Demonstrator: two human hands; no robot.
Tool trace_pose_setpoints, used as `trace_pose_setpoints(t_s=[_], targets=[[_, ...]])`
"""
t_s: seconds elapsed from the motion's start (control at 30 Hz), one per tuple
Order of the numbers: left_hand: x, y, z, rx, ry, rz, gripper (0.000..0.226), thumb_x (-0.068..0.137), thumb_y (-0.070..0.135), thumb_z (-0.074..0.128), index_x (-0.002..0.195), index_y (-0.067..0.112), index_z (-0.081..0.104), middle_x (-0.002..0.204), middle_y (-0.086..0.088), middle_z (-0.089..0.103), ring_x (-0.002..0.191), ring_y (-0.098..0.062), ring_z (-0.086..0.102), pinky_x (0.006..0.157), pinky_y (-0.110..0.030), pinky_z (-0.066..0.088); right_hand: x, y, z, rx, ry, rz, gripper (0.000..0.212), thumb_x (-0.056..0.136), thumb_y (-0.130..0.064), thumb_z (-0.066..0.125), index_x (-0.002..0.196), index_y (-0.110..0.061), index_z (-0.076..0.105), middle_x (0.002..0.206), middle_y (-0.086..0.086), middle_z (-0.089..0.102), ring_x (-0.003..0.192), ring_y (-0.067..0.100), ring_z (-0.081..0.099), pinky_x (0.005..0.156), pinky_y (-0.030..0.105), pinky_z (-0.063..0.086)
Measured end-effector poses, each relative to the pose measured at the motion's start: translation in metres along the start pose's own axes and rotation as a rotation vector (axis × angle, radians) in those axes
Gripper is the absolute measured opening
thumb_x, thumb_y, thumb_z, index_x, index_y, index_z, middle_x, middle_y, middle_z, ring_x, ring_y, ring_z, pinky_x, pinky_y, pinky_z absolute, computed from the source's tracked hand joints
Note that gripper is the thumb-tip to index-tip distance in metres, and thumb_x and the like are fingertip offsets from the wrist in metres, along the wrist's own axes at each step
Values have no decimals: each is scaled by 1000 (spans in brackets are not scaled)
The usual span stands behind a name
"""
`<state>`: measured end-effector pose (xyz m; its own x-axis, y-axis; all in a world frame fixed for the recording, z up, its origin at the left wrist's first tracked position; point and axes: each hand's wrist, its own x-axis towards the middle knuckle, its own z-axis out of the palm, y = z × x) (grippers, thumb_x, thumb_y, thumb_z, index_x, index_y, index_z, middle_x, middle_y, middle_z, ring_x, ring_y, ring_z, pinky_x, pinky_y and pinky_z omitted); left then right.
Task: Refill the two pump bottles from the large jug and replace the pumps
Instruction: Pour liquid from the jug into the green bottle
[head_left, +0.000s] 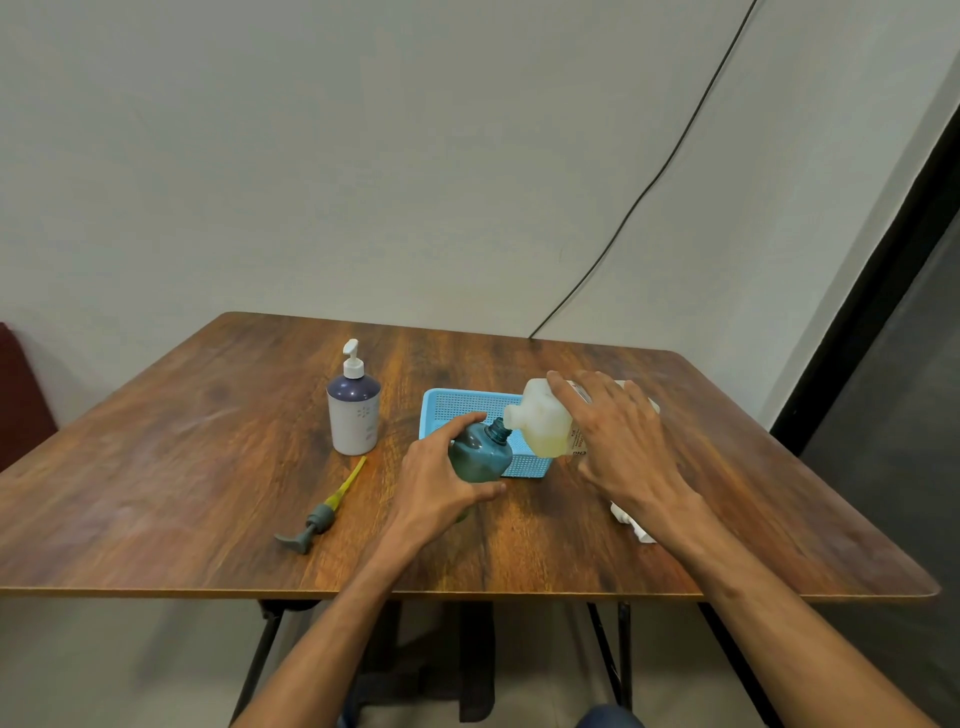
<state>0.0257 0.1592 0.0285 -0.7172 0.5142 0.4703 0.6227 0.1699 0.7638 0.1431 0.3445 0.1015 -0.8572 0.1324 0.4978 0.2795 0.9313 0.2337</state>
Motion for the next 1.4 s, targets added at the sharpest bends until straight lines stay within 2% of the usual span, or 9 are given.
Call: trace_pose_setpoints(t_s=[0.2, 0.5, 0.73, 1.0, 1.13, 1.23, 1.33, 1.4], targets=[[1, -2, 1, 6, 0, 2, 84, 61, 39, 92, 136, 31, 55, 131, 4, 62, 110, -6, 58, 91, -17, 49, 0, -1, -3, 1, 0, 3, 105, 47, -21, 96, 141, -17, 49, 128, 15, 61, 116, 39, 60, 94, 56, 50], [1, -3, 1, -6, 2, 6, 83, 62, 36, 92, 135, 30, 55, 131, 3, 62, 113, -7, 58, 96, -24, 53, 1, -3, -4, -4, -9, 14, 110, 44, -25, 98, 141, -19, 47, 127, 14, 62, 115, 38, 61, 93, 57, 50], [-2, -5, 2, -14, -6, -11, 82, 61, 34, 92, 134, 31, 56, 130, 4, 62, 110, -6, 58, 87, -8, 46, 0, -6, -7, 3, -51, 18, 104, 53, -22, 94, 144, -19, 45, 133, 14, 59, 122, 38, 57, 98, 58, 47], [-5, -7, 1, -27, -10, -27, 82, 62, 32, 92, 135, 29, 55, 131, 4, 61, 111, -6, 57, 88, -9, 45, 0, -11, -10, 12, -99, 21, 99, 64, -20, 89, 149, -20, 41, 143, 14, 52, 131, 38, 50, 106, 57, 40], [-6, -8, 1, -29, -14, -36, 83, 61, 31, 93, 135, 28, 55, 131, 4, 61, 112, -6, 58, 85, -5, 44, -2, -13, -11, 8, -120, 19, 100, 65, -18, 89, 151, -19, 38, 144, 15, 50, 133, 39, 48, 108, 58, 39], [-7, -9, 1, -28, -7, -36, 84, 60, 31, 93, 135, 28, 55, 132, 4, 61, 112, -8, 58, 90, -11, 48, -2, -13, -8, 12, -114, 19, 102, 57, -16, 92, 147, -17, 44, 137, 17, 56, 126, 40, 54, 102, 59, 44], [-8, -11, 1, -36, -2, -39, 84, 60, 32, 93, 135, 29, 56, 132, 2, 61, 114, -10, 58, 96, -26, 53, -2, -15, -8, 13, -118, 14, 100, 59, -14, 90, 147, -17, 44, 139, 17, 55, 127, 40, 54, 102, 58, 43], [-9, -11, 2, -40, 2, -43, 84, 60, 32, 93, 135, 30, 56, 132, 2, 61, 114, -10, 58, 98, -31, 54, -1, -16, -10, 16, -125, 16, 99, 61, -13, 88, 149, -18, 42, 141, 16, 53, 130, 39, 51, 105, 58, 41]])
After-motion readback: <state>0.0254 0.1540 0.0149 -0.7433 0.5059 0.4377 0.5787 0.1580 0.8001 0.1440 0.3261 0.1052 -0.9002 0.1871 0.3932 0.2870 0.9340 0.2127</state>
